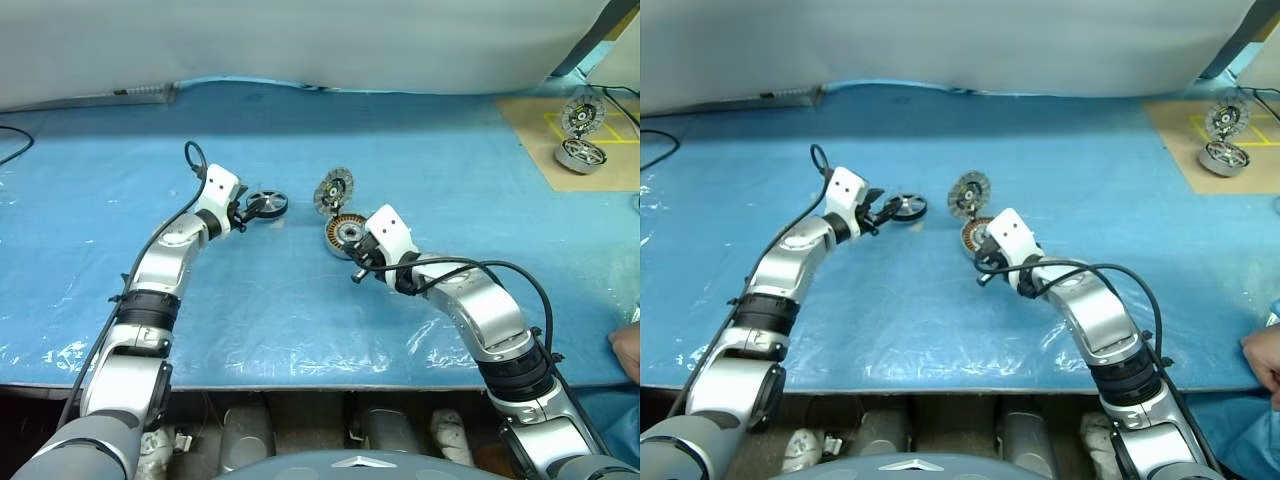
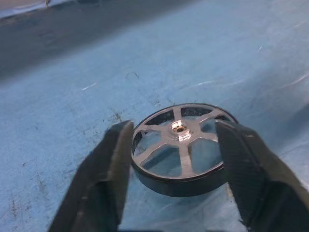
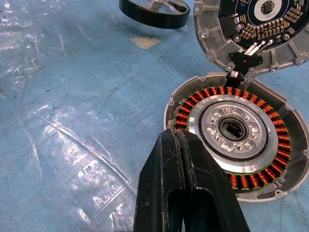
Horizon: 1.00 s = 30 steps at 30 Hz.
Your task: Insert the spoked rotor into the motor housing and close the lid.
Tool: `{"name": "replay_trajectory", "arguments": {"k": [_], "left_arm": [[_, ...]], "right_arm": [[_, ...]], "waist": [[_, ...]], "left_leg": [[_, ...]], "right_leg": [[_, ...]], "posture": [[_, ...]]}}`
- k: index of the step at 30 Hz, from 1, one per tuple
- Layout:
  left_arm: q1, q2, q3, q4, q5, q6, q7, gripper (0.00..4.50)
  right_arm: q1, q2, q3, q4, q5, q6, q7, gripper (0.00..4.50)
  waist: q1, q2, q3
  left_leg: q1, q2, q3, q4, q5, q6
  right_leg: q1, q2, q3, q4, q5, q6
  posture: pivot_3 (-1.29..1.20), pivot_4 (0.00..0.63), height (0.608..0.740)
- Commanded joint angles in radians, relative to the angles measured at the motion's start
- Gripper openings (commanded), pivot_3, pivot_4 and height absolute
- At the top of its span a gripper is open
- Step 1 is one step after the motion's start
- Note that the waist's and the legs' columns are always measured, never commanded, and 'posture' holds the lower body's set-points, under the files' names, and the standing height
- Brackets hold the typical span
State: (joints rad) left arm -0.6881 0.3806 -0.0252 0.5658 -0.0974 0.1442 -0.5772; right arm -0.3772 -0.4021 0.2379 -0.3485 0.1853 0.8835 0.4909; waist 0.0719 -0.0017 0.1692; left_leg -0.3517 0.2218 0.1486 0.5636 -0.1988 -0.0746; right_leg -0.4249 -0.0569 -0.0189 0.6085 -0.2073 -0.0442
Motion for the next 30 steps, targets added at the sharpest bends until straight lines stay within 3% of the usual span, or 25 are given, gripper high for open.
{"name": "replay_trajectory", "arguments": {"k": [1,12,30], "left_arm": [[-0.084,-0.01,-0.011,0.11,0.038,-0.076,0.005,3.34],[-0.223,-0.003,-0.031,0.394,0.104,-0.223,-0.074,3.34],[-0.218,0.033,-0.036,0.438,0.117,-0.236,-0.227,3.34]], "right_arm": [[0.007,0.003,-0.013,-0.048,0.0,-0.013,-0.013,0.0],[0.016,0.008,-0.016,-0.063,0.006,-0.002,-0.038,0.0],[0.013,0.012,-0.019,-0.055,0.006,0.002,-0.047,0.0]], "waist": [[0.002,0.0,0.0],[0.004,0.0,0.0],[0.01,0.0,0.0]], "left_leg": [[0.0,0.0,0.0,0.0,0.0,0.0],[-0.001,0.0,-0.001,0.0,0.0,0.0],[-0.001,0.0,-0.001,0.0,0.0,0.0]], "right_leg": [[0.0,0.0,0.0,0.0,0.0,0.0],[0.0,0.0,0.0,0.0,0.002,0.002],[0.0,0.0,0.0,0.0,0.001,0.001]], "posture": [[0.0,0.15,0.74],[0.0,0.15,0.74],[0.0,0.15,0.74]]}}
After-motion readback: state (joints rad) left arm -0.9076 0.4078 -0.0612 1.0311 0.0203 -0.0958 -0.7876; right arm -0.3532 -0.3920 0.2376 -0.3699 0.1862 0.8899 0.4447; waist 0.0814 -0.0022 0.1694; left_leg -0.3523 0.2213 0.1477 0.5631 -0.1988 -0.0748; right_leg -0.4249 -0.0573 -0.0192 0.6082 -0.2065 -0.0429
